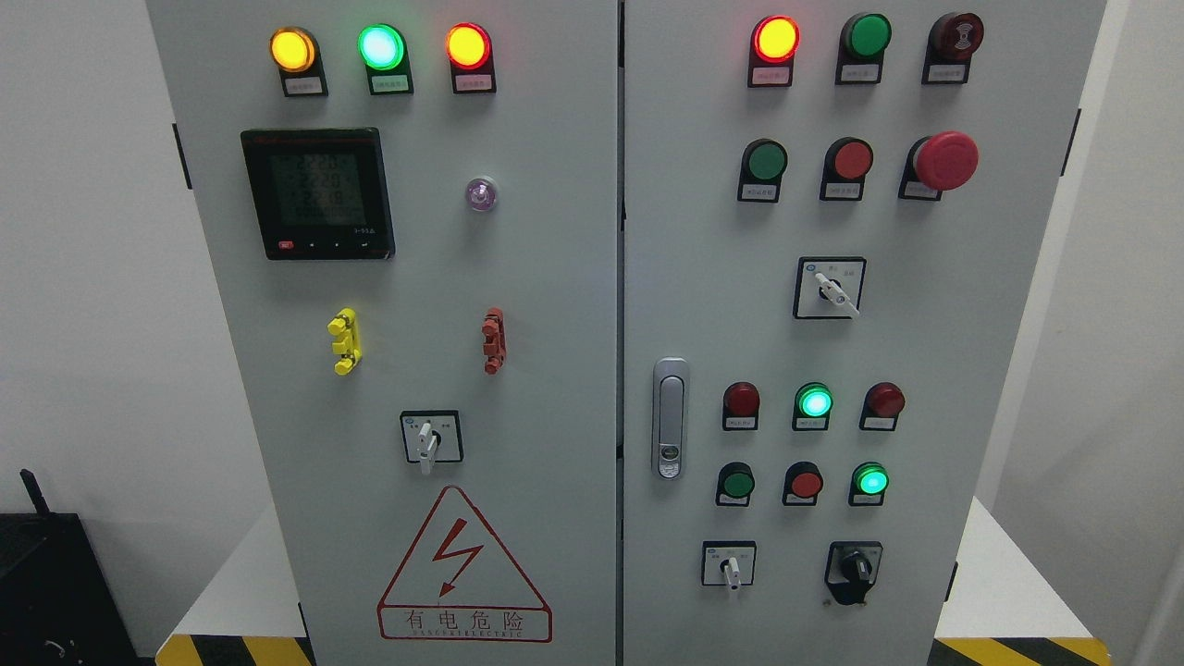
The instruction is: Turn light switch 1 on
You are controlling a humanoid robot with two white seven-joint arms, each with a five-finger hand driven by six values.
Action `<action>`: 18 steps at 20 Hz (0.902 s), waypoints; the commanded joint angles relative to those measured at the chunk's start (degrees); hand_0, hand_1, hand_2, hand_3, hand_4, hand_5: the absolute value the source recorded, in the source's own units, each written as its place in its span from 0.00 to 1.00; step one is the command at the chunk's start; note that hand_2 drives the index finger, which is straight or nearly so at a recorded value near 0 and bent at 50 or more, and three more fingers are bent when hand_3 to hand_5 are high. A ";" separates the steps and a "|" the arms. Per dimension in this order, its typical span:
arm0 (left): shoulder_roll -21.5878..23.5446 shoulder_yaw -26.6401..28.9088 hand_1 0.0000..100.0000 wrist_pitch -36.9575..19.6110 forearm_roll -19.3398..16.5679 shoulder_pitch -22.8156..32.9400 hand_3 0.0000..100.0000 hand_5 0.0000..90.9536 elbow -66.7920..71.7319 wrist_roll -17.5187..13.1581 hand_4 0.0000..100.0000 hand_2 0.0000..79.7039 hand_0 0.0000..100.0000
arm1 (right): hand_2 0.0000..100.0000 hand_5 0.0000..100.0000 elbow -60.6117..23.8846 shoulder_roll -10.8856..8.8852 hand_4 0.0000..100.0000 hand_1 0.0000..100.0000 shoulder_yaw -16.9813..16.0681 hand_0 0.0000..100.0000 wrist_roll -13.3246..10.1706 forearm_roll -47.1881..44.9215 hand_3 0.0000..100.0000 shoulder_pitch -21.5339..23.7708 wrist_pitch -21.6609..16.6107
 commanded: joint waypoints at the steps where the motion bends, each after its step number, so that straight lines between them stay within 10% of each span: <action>1: 0.12 0.22 0.00 -0.16 -0.03 0.14 0.00 0.00 -0.01 0.15 0.00 0.00 0.07 | 0.00 0.00 0.00 0.00 0.00 0.00 0.00 0.00 0.03 -1.41 0.00 0.00 0.00; 14: 1.79 1.10 0.00 -3.32 -1.79 9.27 0.00 0.00 -20.99 0.23 0.00 0.00 0.08 | 0.00 0.00 0.00 0.00 0.00 0.00 0.00 0.00 0.03 -1.41 0.00 0.00 0.00; 18: 3.11 3.30 0.00 -12.44 -2.57 14.28 0.00 0.00 -32.24 -0.20 0.00 0.00 0.09 | 0.00 0.00 0.00 0.00 0.00 0.00 0.00 0.00 0.03 -1.41 0.00 0.00 0.00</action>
